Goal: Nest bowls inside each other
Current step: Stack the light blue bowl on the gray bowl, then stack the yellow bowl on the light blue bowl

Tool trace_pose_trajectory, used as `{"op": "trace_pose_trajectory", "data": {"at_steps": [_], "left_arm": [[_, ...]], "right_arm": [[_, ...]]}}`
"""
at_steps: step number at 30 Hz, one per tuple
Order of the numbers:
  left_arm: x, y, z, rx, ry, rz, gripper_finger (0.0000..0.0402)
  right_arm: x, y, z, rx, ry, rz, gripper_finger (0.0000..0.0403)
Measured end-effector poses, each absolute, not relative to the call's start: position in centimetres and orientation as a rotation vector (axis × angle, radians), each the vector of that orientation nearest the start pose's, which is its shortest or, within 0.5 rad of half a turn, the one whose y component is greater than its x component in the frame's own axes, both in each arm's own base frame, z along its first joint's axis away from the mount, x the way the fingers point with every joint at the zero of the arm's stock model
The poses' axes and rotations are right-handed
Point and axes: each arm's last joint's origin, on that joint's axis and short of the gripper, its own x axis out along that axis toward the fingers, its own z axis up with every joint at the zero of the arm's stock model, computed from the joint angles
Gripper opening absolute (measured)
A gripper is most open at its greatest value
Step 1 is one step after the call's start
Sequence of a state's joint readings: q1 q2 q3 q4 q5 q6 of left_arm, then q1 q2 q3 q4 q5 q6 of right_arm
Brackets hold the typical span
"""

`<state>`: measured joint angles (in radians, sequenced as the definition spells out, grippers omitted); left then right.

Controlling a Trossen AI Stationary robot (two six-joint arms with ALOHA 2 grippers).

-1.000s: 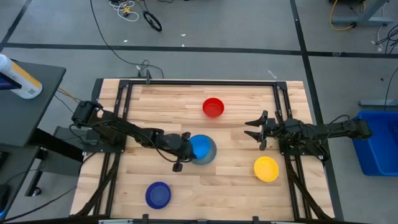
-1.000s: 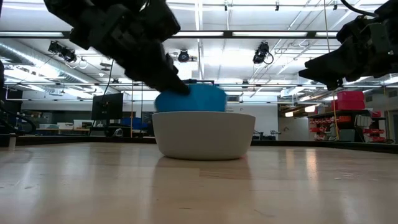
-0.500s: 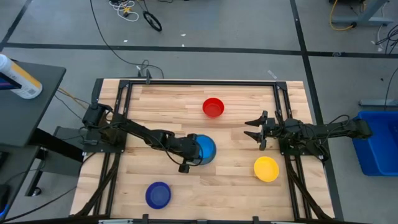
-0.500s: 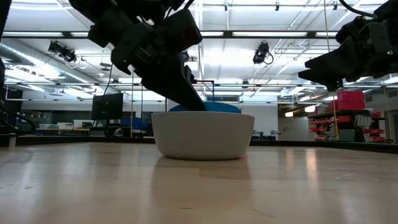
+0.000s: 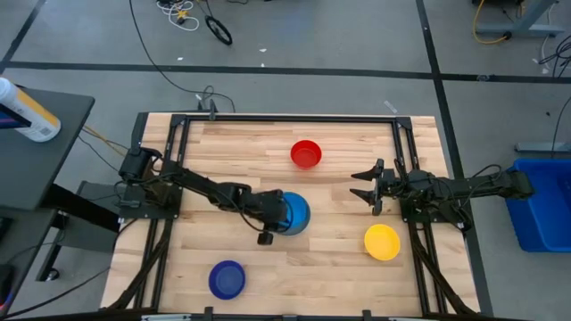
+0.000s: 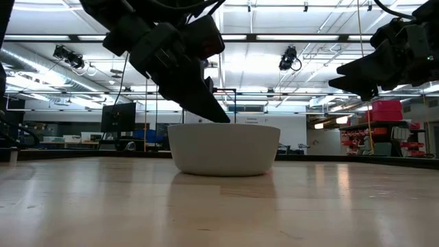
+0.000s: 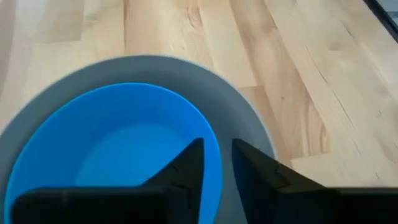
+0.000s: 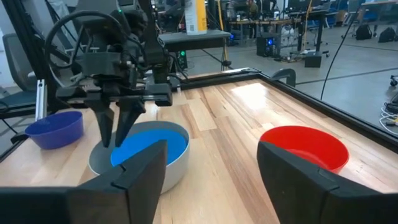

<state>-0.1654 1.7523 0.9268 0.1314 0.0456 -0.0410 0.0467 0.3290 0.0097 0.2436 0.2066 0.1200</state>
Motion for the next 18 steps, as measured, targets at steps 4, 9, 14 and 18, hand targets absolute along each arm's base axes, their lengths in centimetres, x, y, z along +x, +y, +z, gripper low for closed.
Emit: {"op": "trace_pose_trajectory", "data": {"at_steps": [4, 9, 14, 18], "left_arm": [[34.8, -5.9, 16.3, 0.009, 0.689, -0.185, 0.0127], [35.0, -5.9, 16.6, 0.038, 0.646, -0.169, 0.0165], [35.0, -5.8, 17.2, 0.098, 0.607, -0.134, 0.0186], [34.6, -5.8, 19.3, 0.165, 0.532, -0.091, 0.0194]], "right_arm": [[11.8, 0.0, 16.2, 0.110, 0.066, -0.164, 0.0266], [11.7, 0.0, 16.1, 0.109, 0.076, -0.164, 0.0270], [11.8, 0.0, 16.0, 0.132, 0.083, -0.137, 0.0274], [11.8, 0.2, 16.0, 0.135, 0.091, -0.070, 0.0269]]}}
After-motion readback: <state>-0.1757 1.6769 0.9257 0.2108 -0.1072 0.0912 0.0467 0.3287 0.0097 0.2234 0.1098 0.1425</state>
